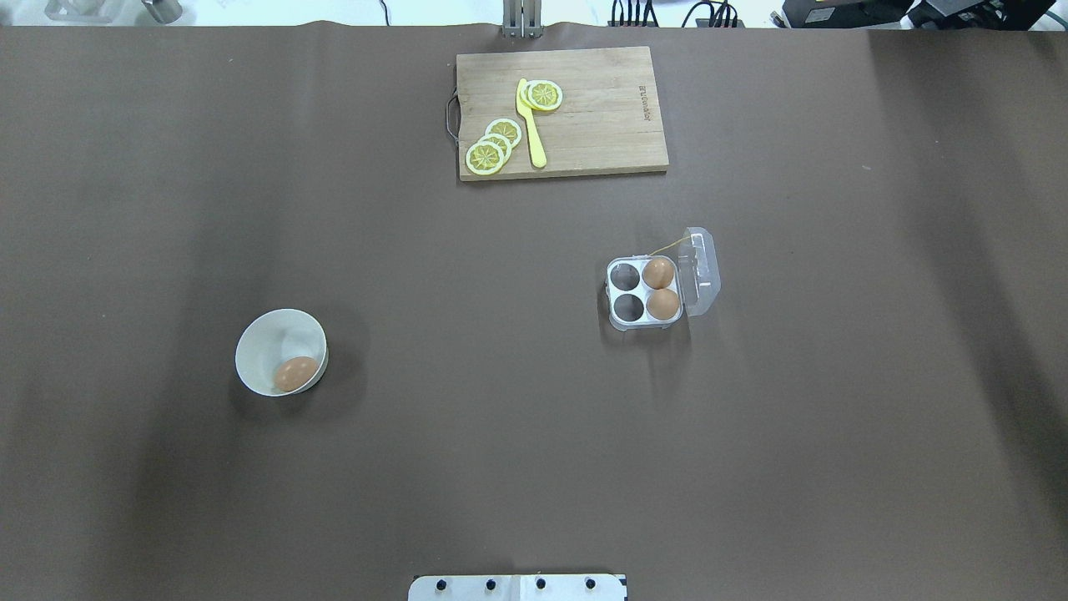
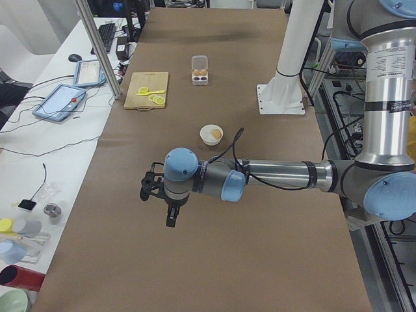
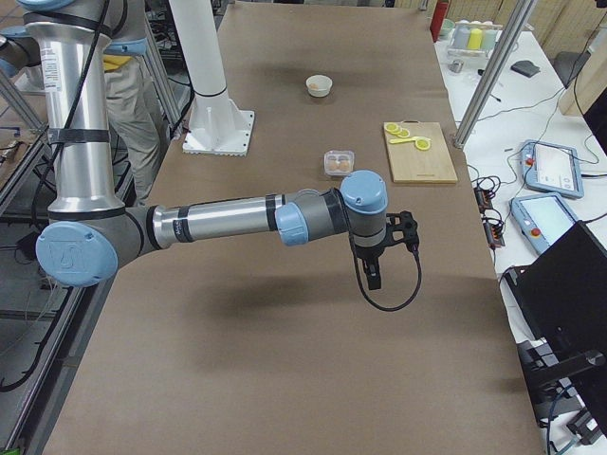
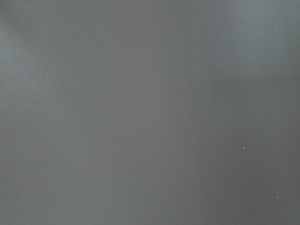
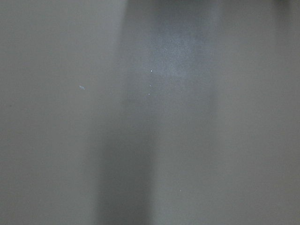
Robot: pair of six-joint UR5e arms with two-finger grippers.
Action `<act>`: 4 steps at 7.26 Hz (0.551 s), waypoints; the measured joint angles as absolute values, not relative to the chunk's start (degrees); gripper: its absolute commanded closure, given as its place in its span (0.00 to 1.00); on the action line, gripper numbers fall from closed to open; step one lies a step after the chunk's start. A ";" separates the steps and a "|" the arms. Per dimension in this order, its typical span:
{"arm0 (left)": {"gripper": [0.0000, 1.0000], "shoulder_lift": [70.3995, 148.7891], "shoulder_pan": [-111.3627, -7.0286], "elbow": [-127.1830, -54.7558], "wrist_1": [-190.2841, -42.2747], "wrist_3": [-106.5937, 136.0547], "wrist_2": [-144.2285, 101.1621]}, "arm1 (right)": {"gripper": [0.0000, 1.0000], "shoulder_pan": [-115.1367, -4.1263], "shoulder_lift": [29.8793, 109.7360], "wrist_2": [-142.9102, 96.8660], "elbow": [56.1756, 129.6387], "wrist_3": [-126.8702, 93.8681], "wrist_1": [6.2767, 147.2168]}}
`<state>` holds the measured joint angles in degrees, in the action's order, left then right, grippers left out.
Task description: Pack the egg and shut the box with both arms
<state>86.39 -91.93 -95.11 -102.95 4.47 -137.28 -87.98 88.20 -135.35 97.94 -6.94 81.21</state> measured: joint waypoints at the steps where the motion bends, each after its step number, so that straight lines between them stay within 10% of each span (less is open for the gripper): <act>1: 0.03 86.49 -91.94 -95.22 -102.93 4.74 -137.27 | 0.00 -87.99 88.19 -135.35 97.96 -6.94 81.21; 4: 0.02 86.67 -92.01 -95.54 -103.42 5.53 -137.34 | 0.00 -88.00 88.31 -135.47 98.09 -7.99 81.21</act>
<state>86.67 -92.01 -95.54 -103.42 5.53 -137.34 -88.00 88.31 -135.47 98.09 -7.99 81.21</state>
